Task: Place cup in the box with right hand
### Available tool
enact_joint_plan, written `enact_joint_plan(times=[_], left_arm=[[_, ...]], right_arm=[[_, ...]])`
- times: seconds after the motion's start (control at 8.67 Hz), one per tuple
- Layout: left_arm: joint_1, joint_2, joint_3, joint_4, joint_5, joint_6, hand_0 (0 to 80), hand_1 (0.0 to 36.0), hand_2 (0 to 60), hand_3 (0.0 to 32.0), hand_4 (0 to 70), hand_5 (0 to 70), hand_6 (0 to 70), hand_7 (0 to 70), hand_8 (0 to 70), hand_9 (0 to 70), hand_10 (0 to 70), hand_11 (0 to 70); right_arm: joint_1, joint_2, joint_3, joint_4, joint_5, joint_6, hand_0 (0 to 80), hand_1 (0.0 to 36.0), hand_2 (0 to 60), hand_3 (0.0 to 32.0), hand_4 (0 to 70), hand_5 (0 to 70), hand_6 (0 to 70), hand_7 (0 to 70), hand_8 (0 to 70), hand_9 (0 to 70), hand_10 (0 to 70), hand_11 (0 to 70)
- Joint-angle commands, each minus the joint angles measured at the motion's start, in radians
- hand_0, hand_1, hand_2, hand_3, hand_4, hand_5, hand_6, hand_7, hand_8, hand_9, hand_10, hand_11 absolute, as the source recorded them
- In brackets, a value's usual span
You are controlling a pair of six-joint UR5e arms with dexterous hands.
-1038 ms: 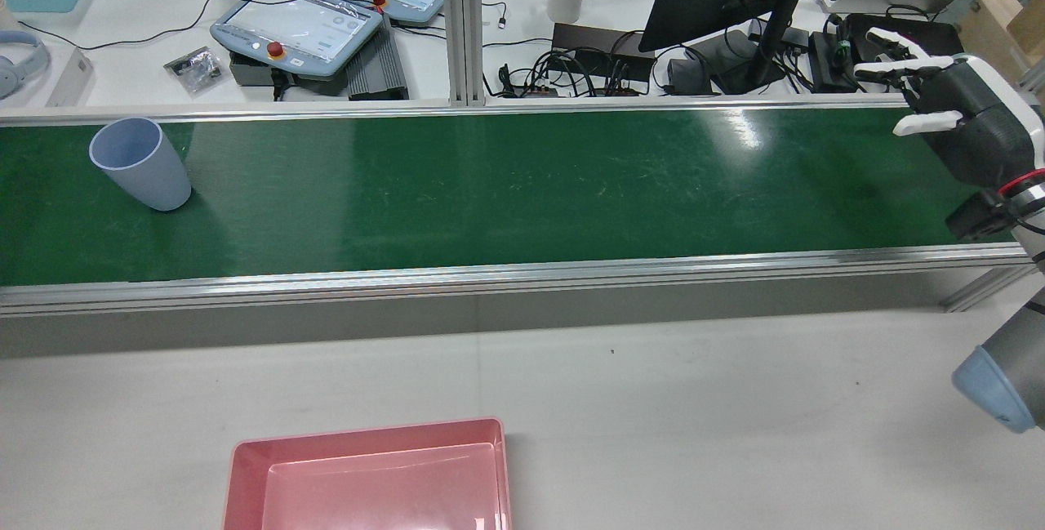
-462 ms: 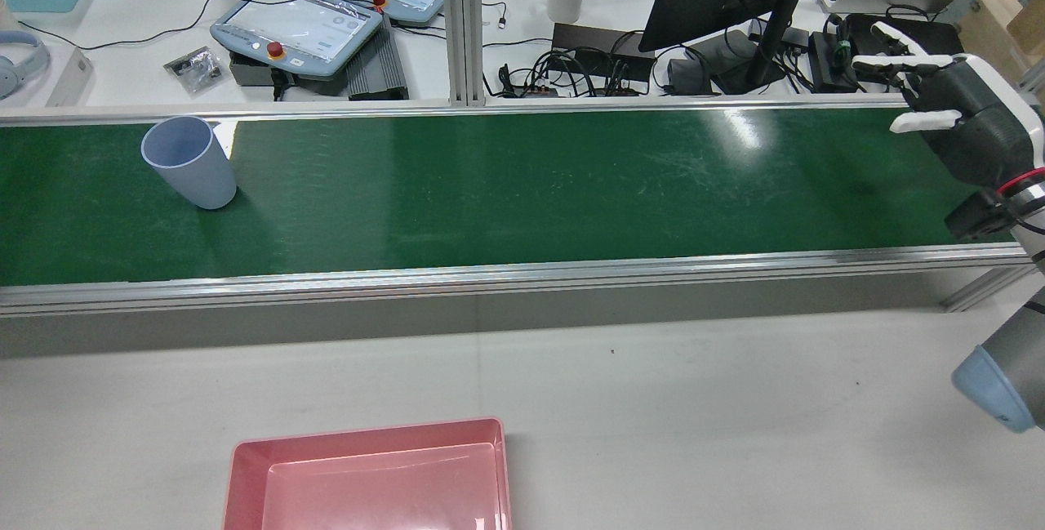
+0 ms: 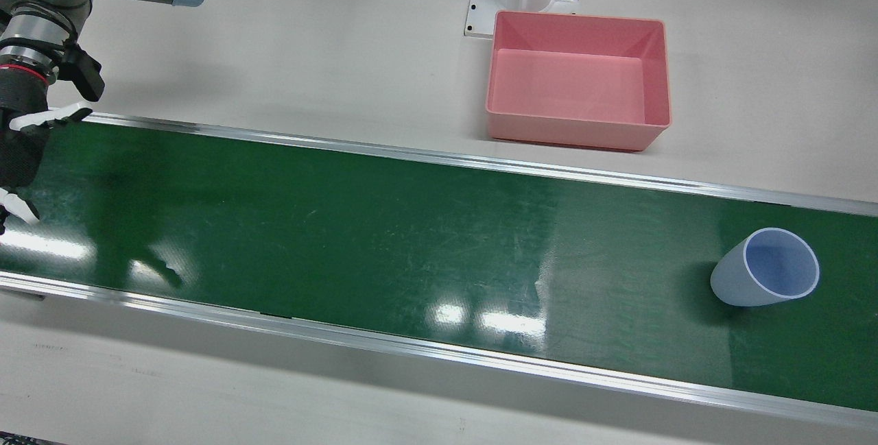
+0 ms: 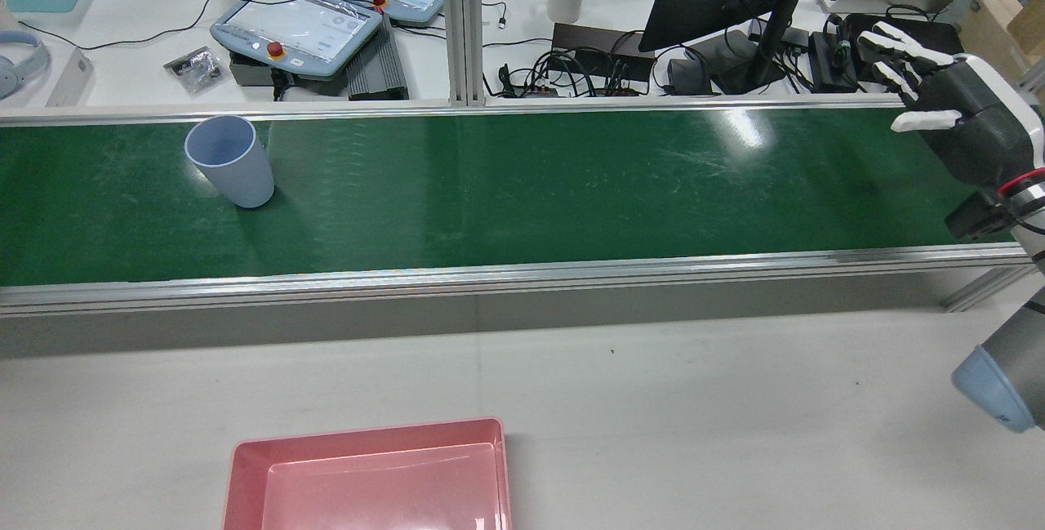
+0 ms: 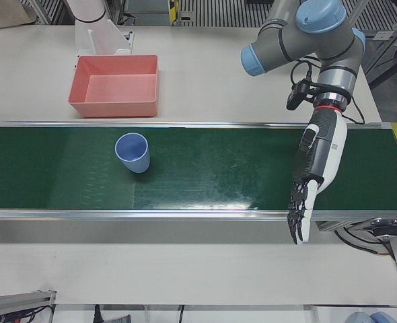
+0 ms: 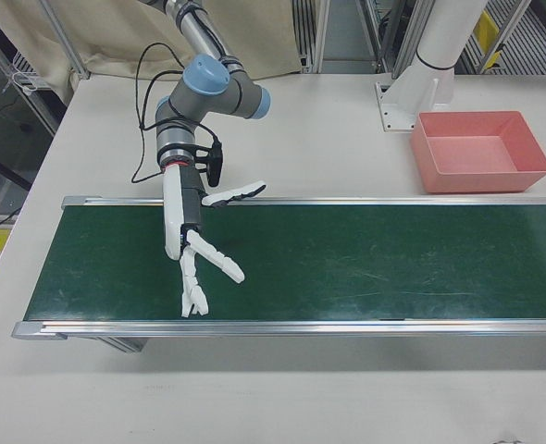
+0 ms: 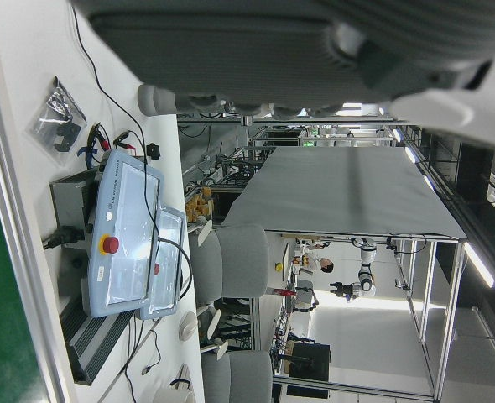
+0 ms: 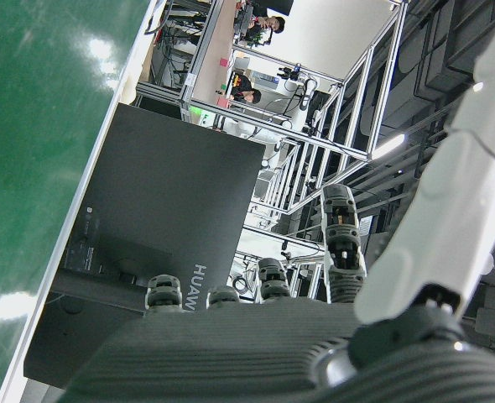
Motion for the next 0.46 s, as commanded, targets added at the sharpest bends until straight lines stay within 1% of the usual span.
enact_joint_plan(times=[0.0, 0.12, 0.23, 0.35], left_arm=[[-0.001, 0.000, 0.000, 0.000, 0.000, 0.000, 0.0, 0.0, 0.0, 0.0, 0.0, 0.0, 0.0, 0.0, 0.0, 0.0, 0.0, 0.0], [-0.001, 0.000, 0.000, 0.000, 0.000, 0.000, 0.0, 0.0, 0.0, 0.0, 0.0, 0.0, 0.0, 0.0, 0.0, 0.0, 0.0, 0.0], [0.001, 0.000, 0.000, 0.000, 0.000, 0.000, 0.0, 0.0, 0.0, 0.0, 0.0, 0.0, 0.0, 0.0, 0.0, 0.0, 0.0, 0.0], [0.001, 0.000, 0.000, 0.000, 0.000, 0.000, 0.0, 0.0, 0.0, 0.0, 0.0, 0.0, 0.0, 0.0, 0.0, 0.0, 0.0, 0.0]], right_arm=[[0.000, 0.000, -0.001, 0.000, 0.000, 0.000, 47.8, 8.6, 0.0, 23.4, 13.3, 2.8, 0.5, 14.4, 0.0, 1.4, 3.2, 5.9], [0.000, 0.000, -0.001, 0.000, 0.000, 0.000, 47.9, 8.5, 0.0, 20.0, 15.5, 2.8, 1.0, 15.0, 0.0, 1.6, 3.4, 6.2], [0.002, 0.000, -0.001, 0.000, 0.000, 0.002, 47.9, 8.5, 0.0, 15.0, 17.9, 2.7, 1.6, 15.6, 0.0, 1.7, 3.6, 6.5], [0.002, 0.000, -0.001, 0.000, 0.000, 0.003, 47.8, 8.3, 0.0, 14.4, 18.2, 2.7, 1.6, 15.6, 0.0, 1.7, 3.6, 6.4]])
